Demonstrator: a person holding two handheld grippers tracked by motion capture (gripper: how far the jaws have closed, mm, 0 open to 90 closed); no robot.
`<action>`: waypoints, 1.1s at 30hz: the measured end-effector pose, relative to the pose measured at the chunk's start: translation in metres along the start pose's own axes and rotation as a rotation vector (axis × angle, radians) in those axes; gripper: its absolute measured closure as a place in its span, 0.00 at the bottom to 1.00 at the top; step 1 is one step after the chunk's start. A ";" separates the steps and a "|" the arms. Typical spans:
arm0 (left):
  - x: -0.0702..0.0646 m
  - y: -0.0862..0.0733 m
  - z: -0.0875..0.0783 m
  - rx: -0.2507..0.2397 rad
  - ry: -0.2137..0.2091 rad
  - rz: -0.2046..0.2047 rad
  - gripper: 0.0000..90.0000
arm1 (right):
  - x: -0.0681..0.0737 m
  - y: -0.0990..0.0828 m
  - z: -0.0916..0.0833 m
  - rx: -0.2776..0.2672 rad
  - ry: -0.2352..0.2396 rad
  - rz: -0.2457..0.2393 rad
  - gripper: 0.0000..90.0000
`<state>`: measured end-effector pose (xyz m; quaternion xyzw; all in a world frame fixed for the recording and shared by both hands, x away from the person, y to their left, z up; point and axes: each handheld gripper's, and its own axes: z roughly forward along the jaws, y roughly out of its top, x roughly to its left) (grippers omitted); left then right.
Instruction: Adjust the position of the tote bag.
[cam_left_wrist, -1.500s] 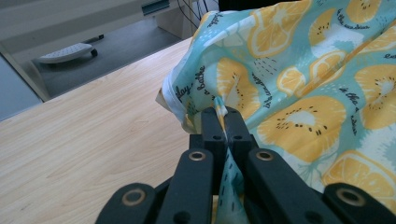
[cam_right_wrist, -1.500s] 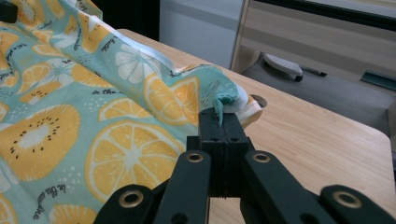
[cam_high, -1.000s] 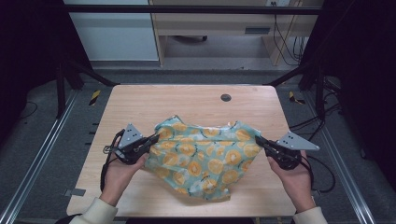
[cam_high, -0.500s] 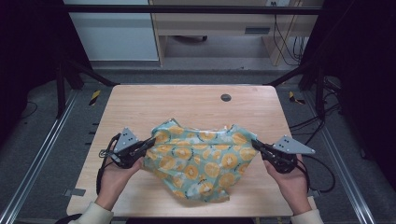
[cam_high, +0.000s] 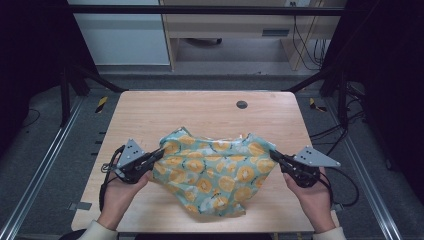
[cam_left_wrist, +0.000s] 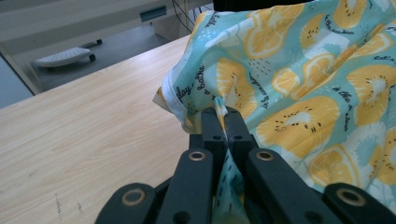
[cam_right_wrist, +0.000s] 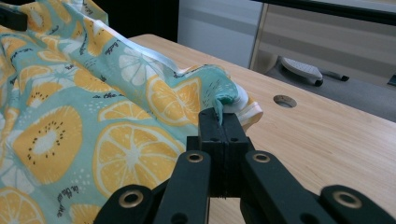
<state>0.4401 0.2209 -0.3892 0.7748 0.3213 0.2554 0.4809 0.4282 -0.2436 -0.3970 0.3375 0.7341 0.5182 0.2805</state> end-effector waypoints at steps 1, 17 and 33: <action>-0.001 0.000 -0.002 -0.006 0.000 0.003 1.00 | 0.001 0.001 -0.001 -0.003 0.001 -0.001 1.00; -0.014 -0.030 -0.028 0.000 -0.037 -0.006 1.00 | 0.027 -0.011 -0.023 -0.027 0.051 0.003 1.00; -0.017 -0.057 -0.030 0.008 -0.050 -0.049 1.00 | 0.039 -0.038 -0.022 -0.003 0.107 0.024 1.00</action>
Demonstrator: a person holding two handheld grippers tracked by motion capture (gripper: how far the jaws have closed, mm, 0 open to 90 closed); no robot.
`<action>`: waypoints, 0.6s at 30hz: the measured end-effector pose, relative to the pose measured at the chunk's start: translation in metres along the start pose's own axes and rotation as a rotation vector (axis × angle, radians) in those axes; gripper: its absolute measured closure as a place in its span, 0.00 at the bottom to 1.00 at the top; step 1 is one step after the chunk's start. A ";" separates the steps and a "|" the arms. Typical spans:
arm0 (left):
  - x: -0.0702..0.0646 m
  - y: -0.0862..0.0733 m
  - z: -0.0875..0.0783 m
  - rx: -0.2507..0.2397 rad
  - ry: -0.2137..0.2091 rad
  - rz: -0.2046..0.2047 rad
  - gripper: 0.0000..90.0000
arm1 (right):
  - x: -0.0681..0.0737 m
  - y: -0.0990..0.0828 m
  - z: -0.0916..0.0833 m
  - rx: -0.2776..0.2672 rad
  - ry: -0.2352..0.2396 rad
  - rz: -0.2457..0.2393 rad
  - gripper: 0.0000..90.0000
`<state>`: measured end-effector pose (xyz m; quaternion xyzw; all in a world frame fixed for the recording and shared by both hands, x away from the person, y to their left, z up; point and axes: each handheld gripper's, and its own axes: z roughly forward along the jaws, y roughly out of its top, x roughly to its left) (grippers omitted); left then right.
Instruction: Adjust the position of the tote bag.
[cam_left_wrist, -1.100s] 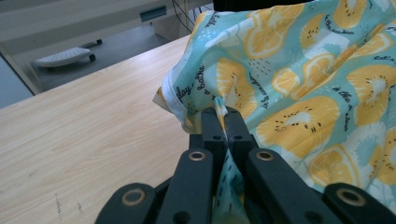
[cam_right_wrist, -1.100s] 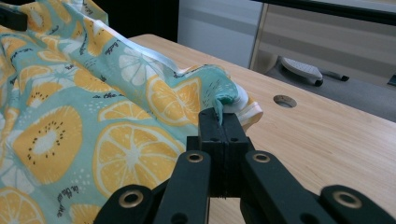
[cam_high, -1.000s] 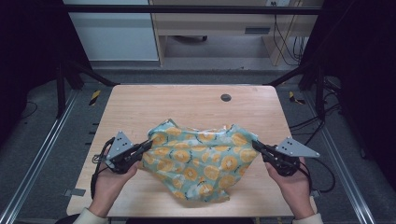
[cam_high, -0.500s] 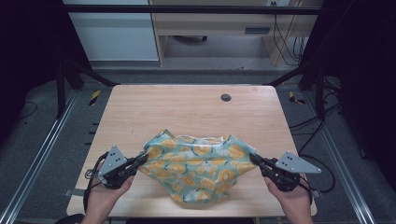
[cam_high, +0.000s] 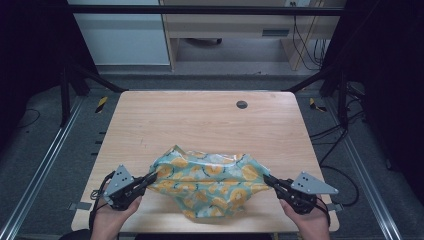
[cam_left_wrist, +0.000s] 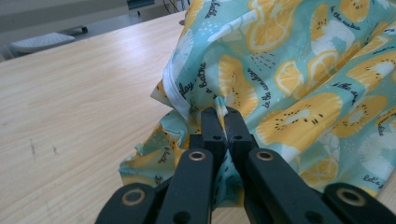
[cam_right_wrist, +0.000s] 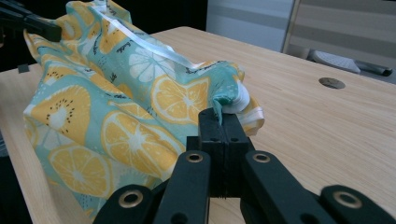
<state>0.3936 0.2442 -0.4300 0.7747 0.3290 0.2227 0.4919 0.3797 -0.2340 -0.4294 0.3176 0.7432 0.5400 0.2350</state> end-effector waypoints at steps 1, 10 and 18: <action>0.000 -0.001 0.000 0.004 -0.002 -0.005 1.00 | -0.001 0.000 0.000 0.000 0.006 -0.003 1.00; -0.001 -0.010 0.003 0.029 -0.015 -0.026 1.00 | -0.003 -0.007 0.002 0.016 0.052 0.002 1.00; -0.003 -0.016 0.004 0.061 -0.033 -0.038 1.00 | -0.002 -0.011 0.004 0.042 0.060 -0.016 1.00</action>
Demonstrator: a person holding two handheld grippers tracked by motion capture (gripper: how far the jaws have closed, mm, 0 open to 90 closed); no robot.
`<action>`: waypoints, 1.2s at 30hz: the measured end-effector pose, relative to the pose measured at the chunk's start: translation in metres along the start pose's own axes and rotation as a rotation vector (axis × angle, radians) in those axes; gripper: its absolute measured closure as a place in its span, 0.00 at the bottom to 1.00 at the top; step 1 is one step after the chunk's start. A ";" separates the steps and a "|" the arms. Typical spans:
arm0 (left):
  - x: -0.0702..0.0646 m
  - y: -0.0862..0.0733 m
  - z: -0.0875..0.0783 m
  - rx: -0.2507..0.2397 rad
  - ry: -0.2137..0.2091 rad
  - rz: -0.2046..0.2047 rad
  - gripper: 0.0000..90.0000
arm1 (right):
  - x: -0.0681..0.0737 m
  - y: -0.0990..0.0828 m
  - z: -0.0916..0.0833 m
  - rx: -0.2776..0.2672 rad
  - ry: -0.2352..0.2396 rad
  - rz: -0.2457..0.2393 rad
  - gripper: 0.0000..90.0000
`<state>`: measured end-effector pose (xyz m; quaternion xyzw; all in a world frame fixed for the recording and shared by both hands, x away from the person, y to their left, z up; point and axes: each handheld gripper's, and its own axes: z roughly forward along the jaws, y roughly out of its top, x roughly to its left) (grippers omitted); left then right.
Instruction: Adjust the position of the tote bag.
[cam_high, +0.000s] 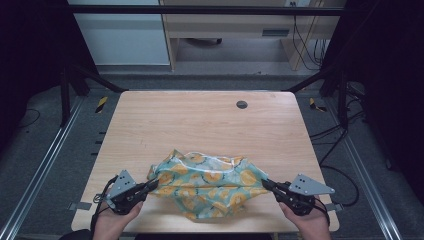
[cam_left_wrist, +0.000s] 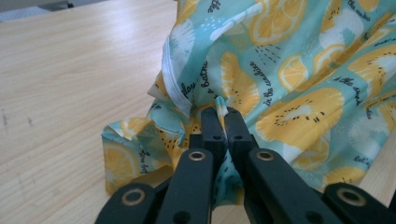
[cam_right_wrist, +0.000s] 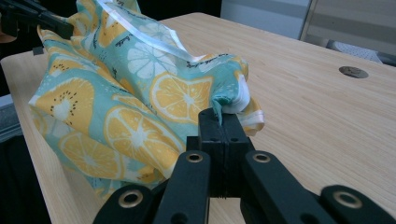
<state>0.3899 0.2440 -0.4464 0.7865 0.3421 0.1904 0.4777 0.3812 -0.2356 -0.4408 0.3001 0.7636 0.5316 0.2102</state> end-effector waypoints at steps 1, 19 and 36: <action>0.000 0.000 0.000 0.002 0.000 -0.001 1.00 | 0.001 0.000 0.000 0.001 0.003 -0.001 1.00; 0.002 -0.008 0.011 0.129 -0.046 0.027 1.00 | 0.008 -0.006 0.005 0.069 0.063 -0.045 1.00; -0.001 -0.012 0.021 0.209 -0.064 0.091 0.99 | 0.012 -0.012 0.015 0.162 0.099 -0.098 1.00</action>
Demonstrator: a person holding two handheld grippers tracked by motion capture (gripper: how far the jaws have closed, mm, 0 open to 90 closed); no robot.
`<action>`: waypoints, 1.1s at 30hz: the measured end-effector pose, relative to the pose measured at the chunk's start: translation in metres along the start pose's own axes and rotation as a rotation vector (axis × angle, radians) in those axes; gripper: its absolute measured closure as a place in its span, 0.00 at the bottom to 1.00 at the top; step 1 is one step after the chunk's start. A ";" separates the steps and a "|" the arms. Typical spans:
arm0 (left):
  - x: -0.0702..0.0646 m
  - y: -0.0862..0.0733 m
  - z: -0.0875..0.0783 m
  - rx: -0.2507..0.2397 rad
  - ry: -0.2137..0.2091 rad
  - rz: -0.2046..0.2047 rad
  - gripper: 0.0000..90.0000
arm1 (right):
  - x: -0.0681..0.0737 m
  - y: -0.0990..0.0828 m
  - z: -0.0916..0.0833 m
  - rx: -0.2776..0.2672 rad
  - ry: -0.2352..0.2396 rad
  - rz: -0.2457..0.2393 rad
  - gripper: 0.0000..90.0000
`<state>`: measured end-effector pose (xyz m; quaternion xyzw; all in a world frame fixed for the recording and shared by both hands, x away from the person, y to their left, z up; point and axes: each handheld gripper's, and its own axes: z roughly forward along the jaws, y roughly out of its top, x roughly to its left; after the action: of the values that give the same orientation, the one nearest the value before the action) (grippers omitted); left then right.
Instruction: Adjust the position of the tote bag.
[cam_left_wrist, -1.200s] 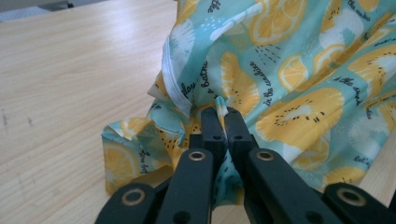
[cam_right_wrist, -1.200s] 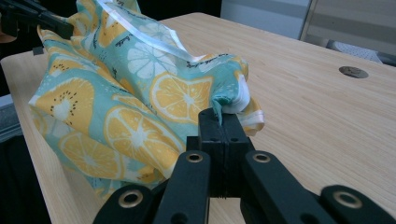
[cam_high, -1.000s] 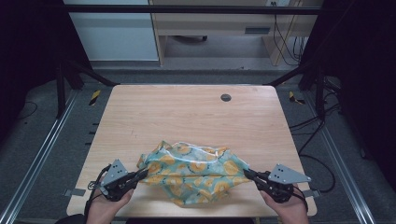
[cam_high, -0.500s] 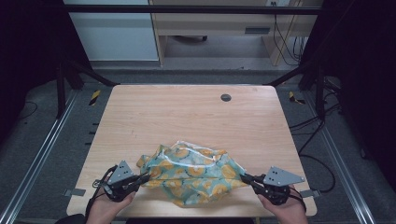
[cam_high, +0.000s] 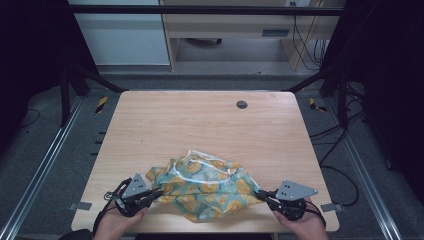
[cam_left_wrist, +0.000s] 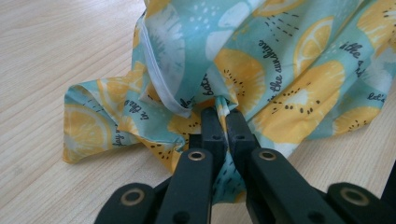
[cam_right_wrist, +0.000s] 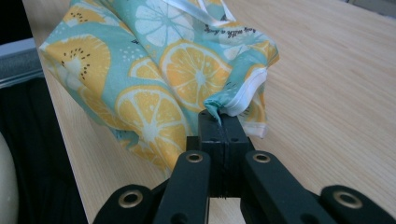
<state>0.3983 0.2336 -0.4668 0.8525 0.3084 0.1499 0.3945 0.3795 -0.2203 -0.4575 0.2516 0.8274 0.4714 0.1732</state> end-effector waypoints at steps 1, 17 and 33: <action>0.000 0.000 0.000 0.003 -0.001 0.002 0.99 | 0.000 -0.001 0.001 0.011 0.000 -0.003 1.00; 0.006 0.003 0.016 0.058 0.080 0.065 0.99 | -0.009 -0.006 0.026 0.135 0.013 -0.020 1.00; 0.010 0.005 0.035 0.093 0.113 0.092 0.99 | -0.019 -0.007 0.045 0.202 0.001 -0.001 1.00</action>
<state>0.4254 0.2167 -0.4850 0.8733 0.2972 0.2015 0.3292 0.4169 -0.2029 -0.4849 0.2673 0.8709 0.3855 0.1468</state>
